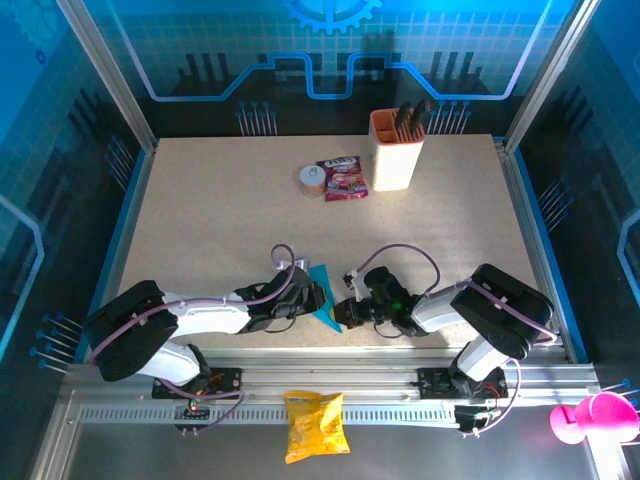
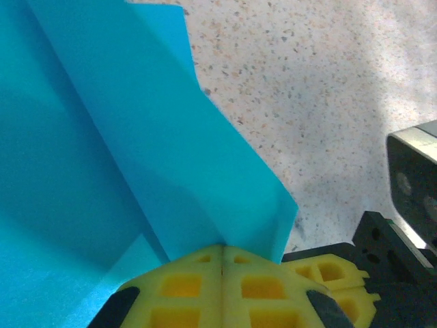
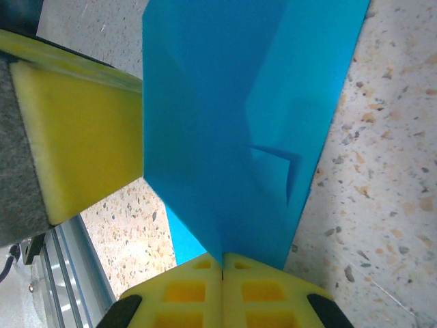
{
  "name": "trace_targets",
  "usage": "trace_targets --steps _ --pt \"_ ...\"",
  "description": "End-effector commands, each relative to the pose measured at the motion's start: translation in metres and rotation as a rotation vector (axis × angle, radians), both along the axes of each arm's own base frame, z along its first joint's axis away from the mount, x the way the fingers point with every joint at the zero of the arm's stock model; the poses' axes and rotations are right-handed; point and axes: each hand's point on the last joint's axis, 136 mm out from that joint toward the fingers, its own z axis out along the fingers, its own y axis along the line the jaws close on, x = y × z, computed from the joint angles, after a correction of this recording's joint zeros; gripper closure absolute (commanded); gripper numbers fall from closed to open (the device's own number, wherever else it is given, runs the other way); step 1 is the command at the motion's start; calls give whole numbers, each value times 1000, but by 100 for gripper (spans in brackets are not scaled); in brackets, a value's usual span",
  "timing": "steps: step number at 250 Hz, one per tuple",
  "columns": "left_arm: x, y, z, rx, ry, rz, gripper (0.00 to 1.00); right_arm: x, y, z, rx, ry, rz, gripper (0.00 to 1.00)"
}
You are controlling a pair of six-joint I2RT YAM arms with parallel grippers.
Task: Fold a paper plane with a square sheet of paper (pick it up from the middle)
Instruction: Fourth fold the wing at the center of the table.
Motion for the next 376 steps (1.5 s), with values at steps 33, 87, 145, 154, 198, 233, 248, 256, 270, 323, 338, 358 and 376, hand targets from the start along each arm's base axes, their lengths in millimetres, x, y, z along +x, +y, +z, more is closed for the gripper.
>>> trace_targets --steps 33,87,145,154,198,233,248,256,270,323,338,358,376 --pt "-15 -6 8 -56 -54 -70 100 -26 -29 -51 -182 141 -11 100" --pt "-27 4 4 -16 -76 -110 100 -26 -29 -52 -184 142 -13 100" --pt "-28 0 4 2 -97 -161 100 -26 -28 -53 -181 149 -13 100" --pt "-27 -2 5 0 -103 -168 100 -26 -28 -53 -180 150 -12 100" --pt "-22 -12 6 0 -121 -191 100 -27 -29 -54 -181 153 -11 100" --pt "-14 -18 8 8 -140 -199 100 -28 -29 -53 -182 154 -10 100" --pt "-11 -21 9 3 -146 -201 100 -29 -30 -54 -183 155 -9 100" --pt "-9 -22 10 2 -148 -203 100 -29 -30 -53 -183 155 -9 100" --pt "-6 -23 10 2 -147 -200 100 -29 -30 -54 -184 155 -9 100" --pt "4 -24 6 5 -146 -195 100 -29 -30 -54 -182 154 -9 100" --pt "7 -24 5 3 -146 -191 100 -29 -30 -54 -183 155 -7 100" --pt "11 -23 3 11 -148 -190 100 -30 -31 -55 -183 156 -6 100" --pt "14 -23 1 16 -150 -191 100 -30 -31 -55 -183 156 -5 100"
